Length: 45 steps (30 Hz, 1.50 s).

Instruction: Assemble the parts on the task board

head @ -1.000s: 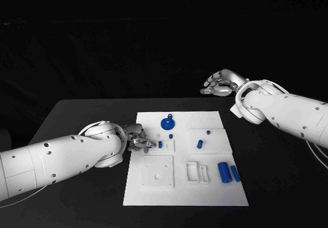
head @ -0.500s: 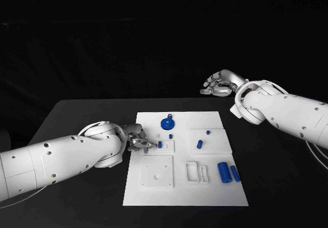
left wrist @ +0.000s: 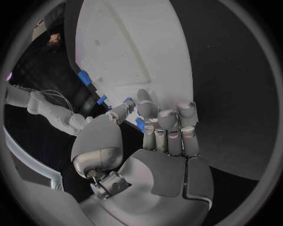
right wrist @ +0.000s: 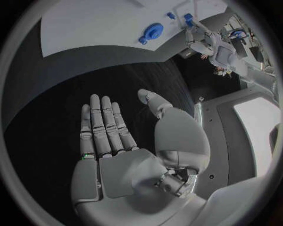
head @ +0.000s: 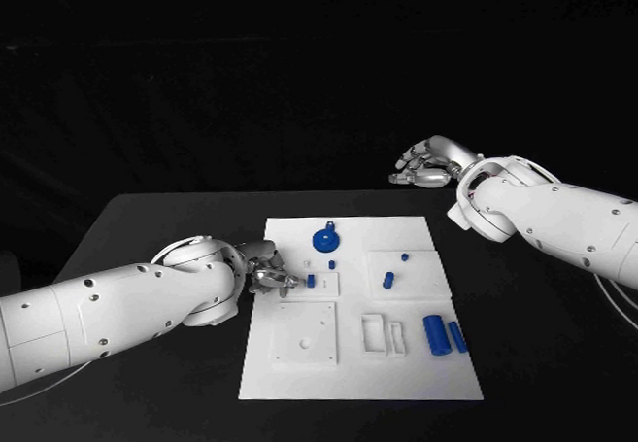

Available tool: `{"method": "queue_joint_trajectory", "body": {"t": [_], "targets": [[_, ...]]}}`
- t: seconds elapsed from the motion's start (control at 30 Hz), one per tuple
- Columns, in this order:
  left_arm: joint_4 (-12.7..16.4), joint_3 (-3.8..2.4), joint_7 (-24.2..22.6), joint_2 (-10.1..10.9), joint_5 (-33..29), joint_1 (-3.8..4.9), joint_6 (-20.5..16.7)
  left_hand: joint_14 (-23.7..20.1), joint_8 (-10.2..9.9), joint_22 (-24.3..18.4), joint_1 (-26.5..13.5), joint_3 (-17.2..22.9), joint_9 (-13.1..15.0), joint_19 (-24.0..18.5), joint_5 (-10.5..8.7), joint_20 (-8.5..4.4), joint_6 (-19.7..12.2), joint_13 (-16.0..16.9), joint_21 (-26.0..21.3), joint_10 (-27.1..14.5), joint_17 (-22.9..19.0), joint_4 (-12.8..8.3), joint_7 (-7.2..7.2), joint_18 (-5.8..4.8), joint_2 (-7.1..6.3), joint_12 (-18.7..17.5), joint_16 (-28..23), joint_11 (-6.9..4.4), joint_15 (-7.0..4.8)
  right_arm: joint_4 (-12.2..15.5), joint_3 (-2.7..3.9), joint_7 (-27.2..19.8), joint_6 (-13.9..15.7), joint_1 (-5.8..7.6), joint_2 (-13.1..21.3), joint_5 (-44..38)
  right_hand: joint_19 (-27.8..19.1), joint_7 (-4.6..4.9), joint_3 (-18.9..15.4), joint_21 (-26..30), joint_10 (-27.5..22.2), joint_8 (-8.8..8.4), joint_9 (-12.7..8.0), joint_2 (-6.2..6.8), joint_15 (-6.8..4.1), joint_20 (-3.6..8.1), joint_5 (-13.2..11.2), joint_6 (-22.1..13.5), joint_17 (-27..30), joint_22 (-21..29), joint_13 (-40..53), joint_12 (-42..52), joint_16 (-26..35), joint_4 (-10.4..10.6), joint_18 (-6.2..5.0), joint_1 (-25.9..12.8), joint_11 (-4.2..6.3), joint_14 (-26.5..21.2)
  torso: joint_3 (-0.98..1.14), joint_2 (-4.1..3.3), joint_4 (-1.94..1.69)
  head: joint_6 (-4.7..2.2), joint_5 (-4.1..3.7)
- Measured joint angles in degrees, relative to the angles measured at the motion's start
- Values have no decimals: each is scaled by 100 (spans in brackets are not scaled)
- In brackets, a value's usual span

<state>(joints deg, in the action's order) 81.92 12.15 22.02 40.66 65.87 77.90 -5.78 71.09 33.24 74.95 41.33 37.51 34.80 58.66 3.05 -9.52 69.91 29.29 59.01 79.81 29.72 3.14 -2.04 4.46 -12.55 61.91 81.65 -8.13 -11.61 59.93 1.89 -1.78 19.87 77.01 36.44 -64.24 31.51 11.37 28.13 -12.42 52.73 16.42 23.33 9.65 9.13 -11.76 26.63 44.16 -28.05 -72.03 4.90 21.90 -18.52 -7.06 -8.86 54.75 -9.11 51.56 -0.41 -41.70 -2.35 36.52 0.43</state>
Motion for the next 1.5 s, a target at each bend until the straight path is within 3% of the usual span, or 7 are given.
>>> {"method": "queue_joint_trajectory", "body": {"t": [0.13,0.3,1.1,1.17,1.33,1.4,1.5], "targets": [[17,-17,3,28,-16,-7,-6,0,2,0,8,-2,6,0,0,0,-10,0,0,0,0,34,10,-2,-7,0,0,0,0,0,0,0,0,-1,1,1,0,0,0,0,0,0,0,0,0,0,0,0,0,0,0,0,0,0,0,0,0,0,1,0,1,-2,-3],[23,-102,19,49,-31,-15,-15,0,22,-1,23,7,12,0,0,0,-11,-6,0,0,0,119,11,-5,-97,0,0,0,0,-4,0,0,0,-3,0,2,0,0,0,0,0,0,0,0,0,0,22,0,0,-3,-7,0,0,0,-1,0,0,0,1,1,0,-3,-6],[-2,-150,36,64,-204,-15,-51,-20,22,-3,21,-2,23,0,0,0,-51,-17,0,0,-6,350,10,-3,-216,0,0,1,-19,-8,0,0,-1,-13,-4,5,0,0,-17,23,0,0,-4,0,-3,0,22,0,-1,-9,-13,0,0,17,0,0,0,3,-3,0,-2,-12,-10],[-22,-202,35,67,-210,-23,-60,-20,22,-3,21,-12,23,0,0,0,-72,-28,0,0,-10,359,31,-3,-216,0,0,1,-19,-8,0,0,-1,-13,-3,5,0,0,-17,23,0,0,-4,0,-3,0,22,0,-1,-9,-13,0,0,16,-1,0,0,3,-3,0,-3,-12,-10],[-35,-439,30,107,-240,-12,-139,-55,22,-3,115,-36,22,-53,0,30,-147,-61,0,-4,-40,383,43,-2,-310,-32,-42,5,-51,-22,0,0,0,-13,-4,8,0,0,-16,23,0,0,-4,0,-4,0,22,0,-1,-9,-13,0,0,17,0,0,0,4,-2,2,-3,-35,-15],[-19,-469,23,139,-277,17,-221,-159,-38,-3,181,-104,3,-143,-1,47,-296,-115,-46,-71,-94,382,83,-2,-376,-146,-145,72,-53,-36,0,0,0,-14,-8,10,0,0,-16,24,0,0,-4,0,-4,0,22,0,-1,-13,-13,0,0,16,0,0,0,4,0,3,-3,-44,-20],[-9,-504,-16,165,-410,104,-373,-353,-265,-21,318,-314,-89,-326,-21,115,-731,-247,-207,-229,-195,180,218,-2,-447,-398,-380,212,2,-63,0,-3,1,-14,-22,14,0,0,-16,23,0,0,-4,0,10,0,22,0,-1,-14,-13,0,0,16,0,0,0,-10,2,7,-4,-62,-34]]}}
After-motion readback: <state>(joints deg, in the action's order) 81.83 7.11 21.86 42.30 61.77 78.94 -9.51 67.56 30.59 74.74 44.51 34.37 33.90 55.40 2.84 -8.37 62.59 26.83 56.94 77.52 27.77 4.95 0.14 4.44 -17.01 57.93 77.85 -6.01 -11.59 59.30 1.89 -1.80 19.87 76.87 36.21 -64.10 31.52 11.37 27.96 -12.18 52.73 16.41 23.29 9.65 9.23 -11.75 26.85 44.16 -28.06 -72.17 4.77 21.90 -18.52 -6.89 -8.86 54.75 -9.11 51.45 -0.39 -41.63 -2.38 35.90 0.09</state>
